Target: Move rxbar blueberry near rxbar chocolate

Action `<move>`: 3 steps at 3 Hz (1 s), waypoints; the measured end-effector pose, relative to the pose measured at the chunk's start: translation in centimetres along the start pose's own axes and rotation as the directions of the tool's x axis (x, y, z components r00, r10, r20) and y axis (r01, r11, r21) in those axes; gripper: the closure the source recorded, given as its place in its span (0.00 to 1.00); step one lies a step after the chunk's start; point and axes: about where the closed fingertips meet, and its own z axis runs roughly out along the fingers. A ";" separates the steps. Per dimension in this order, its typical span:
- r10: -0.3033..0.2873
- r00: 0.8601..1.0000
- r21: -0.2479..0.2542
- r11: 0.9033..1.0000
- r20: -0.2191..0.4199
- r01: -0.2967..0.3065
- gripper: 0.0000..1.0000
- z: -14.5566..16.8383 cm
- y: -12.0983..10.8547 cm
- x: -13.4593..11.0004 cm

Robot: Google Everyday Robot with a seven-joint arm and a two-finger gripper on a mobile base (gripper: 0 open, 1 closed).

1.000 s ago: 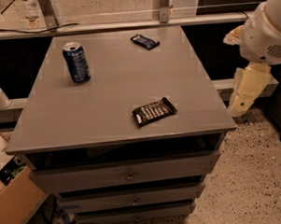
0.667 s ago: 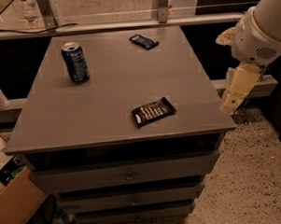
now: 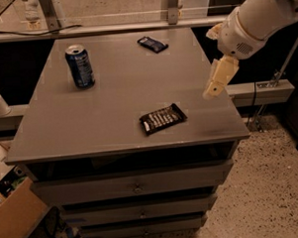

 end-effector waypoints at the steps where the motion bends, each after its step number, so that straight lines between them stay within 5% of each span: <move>1: 0.000 1.000 0.000 1.000 0.000 0.000 0.00 0.0 0.0 0.0; 2: 0.045 0.999 0.050 0.998 0.028 -0.047 0.00 1.2 -1.4 -0.1; 3: 0.160 0.980 0.117 0.978 0.116 -0.173 0.00 4.1 -4.3 -0.6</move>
Offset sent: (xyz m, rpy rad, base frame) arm 0.0546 0.0005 -0.0104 0.1224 -0.1121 -0.1652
